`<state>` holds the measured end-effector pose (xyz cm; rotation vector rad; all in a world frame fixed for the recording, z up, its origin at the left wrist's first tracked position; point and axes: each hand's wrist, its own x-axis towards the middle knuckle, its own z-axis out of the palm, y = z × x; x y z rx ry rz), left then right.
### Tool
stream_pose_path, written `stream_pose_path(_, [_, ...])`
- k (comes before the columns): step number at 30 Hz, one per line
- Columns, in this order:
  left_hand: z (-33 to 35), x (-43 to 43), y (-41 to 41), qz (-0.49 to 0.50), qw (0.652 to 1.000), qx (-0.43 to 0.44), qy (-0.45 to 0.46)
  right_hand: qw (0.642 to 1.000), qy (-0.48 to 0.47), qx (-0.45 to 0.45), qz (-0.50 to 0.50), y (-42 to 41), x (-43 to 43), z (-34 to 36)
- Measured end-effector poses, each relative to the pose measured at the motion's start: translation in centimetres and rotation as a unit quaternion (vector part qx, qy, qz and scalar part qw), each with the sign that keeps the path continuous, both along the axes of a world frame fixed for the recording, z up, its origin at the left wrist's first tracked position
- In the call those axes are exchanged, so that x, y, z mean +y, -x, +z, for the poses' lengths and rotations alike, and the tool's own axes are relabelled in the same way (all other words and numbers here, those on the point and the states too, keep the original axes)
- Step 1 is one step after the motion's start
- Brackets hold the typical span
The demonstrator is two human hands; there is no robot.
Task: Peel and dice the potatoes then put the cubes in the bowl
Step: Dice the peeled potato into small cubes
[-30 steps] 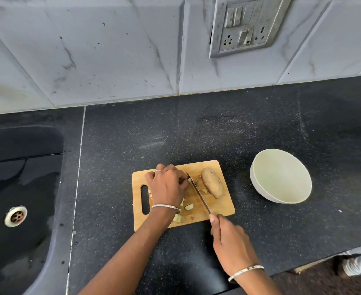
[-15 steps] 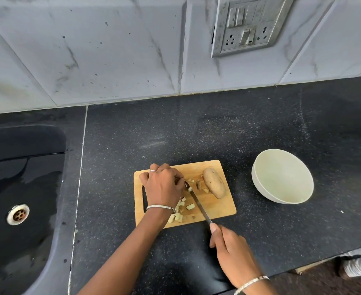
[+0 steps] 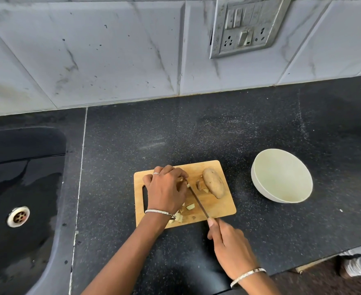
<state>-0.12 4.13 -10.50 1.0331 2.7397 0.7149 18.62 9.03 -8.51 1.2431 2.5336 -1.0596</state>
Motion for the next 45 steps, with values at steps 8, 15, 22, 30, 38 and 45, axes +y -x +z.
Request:
stream_pose_path(8, [0.1, -0.9, 1.2, -0.164, 0.986, 0.018, -0.016, 0.999, 0.037, 0.024, -0.012, -1.4, 0.3, 0.7])
stream_pose_path(15, [0.1, -1.2, 3.3, -0.166, 0.985, -0.028, -0.024, 0.973, 0.197, 0.073, -0.101, -3.1, 0.7, 1.6])
stream_pose_path(22, [0.3, -0.3, 2.8, -0.183, 0.981, -0.050, -0.029, 0.962, 0.229, 0.082, -0.128, -3.3, 0.7, 1.6])
stream_pose_path(30, [-0.1, -0.6, 3.7, -0.180, 0.983, -0.020, 0.018, 0.952, 0.265, 0.095, -0.119, -3.6, 0.9, 2.0])
stream_pose_path(38, [0.1, 0.1, 3.2, -0.155, 0.988, -0.008, 0.026, 0.975, 0.151, 0.113, -0.119, -4.9, 1.6, 1.7])
stream_pose_path(45, [0.2, 2.4, 1.4, -0.225, 0.971, 0.031, 0.070, 0.970, 0.139, 0.140, -0.141, -5.2, 1.5, 1.3])
